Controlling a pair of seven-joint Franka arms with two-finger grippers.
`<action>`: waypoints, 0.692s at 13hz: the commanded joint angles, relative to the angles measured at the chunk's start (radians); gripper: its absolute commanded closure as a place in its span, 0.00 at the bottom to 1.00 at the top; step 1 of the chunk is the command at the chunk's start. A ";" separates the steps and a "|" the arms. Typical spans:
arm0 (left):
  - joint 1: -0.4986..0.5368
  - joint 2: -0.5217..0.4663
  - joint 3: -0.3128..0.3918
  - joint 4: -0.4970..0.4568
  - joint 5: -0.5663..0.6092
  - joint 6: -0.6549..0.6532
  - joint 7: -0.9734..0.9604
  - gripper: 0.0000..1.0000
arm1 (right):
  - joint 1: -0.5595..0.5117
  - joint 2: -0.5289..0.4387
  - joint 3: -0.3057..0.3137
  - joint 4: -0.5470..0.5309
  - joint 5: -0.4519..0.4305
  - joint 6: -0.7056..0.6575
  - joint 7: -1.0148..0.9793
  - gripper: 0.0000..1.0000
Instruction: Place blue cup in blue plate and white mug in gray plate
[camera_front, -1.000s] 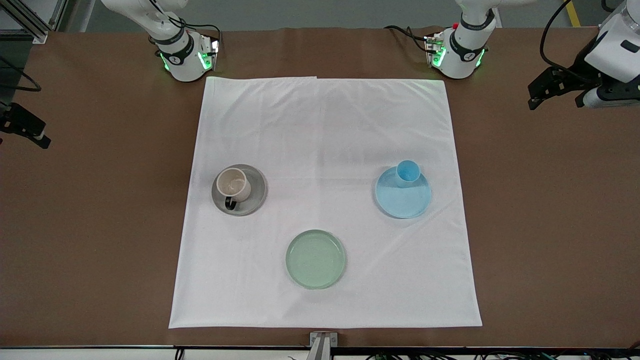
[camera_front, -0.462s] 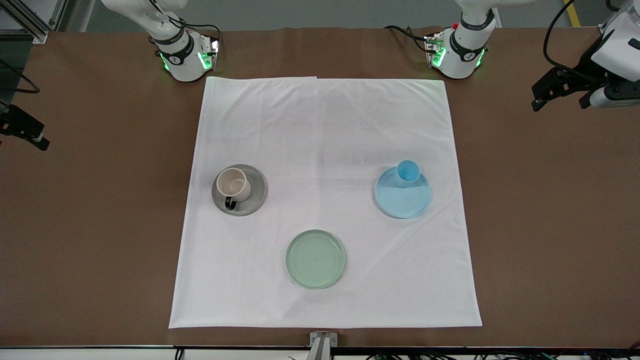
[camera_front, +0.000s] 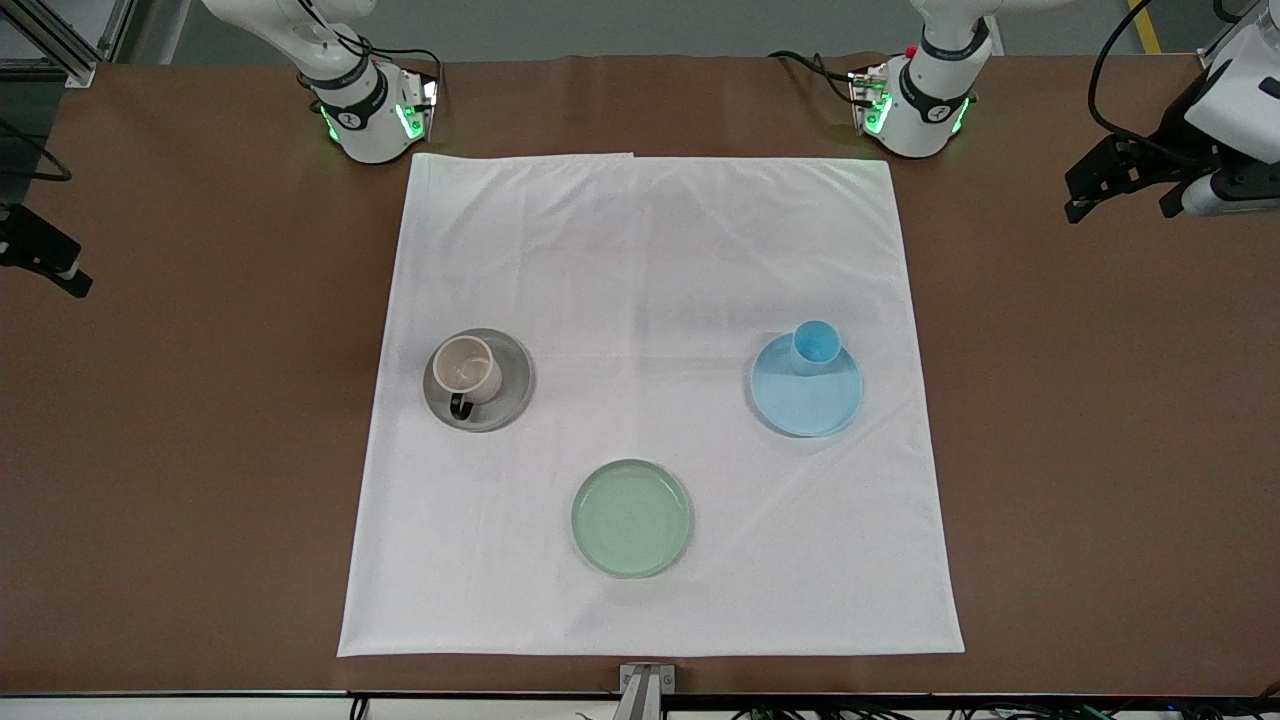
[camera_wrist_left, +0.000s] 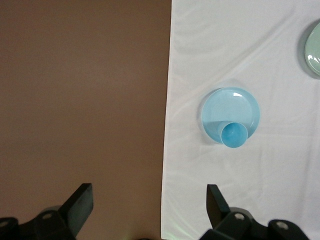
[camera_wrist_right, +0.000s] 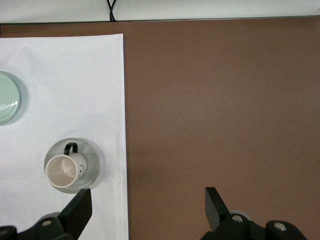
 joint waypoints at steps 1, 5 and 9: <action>0.003 0.014 -0.002 0.028 0.004 -0.012 0.007 0.00 | -0.016 0.024 0.007 0.046 0.001 -0.033 0.002 0.00; 0.003 0.024 -0.002 0.028 0.006 -0.012 0.007 0.00 | -0.014 0.030 0.007 0.050 0.004 -0.047 0.002 0.00; 0.003 0.046 -0.002 0.051 0.006 -0.012 0.009 0.00 | -0.014 0.030 0.007 0.050 0.004 -0.045 -0.001 0.00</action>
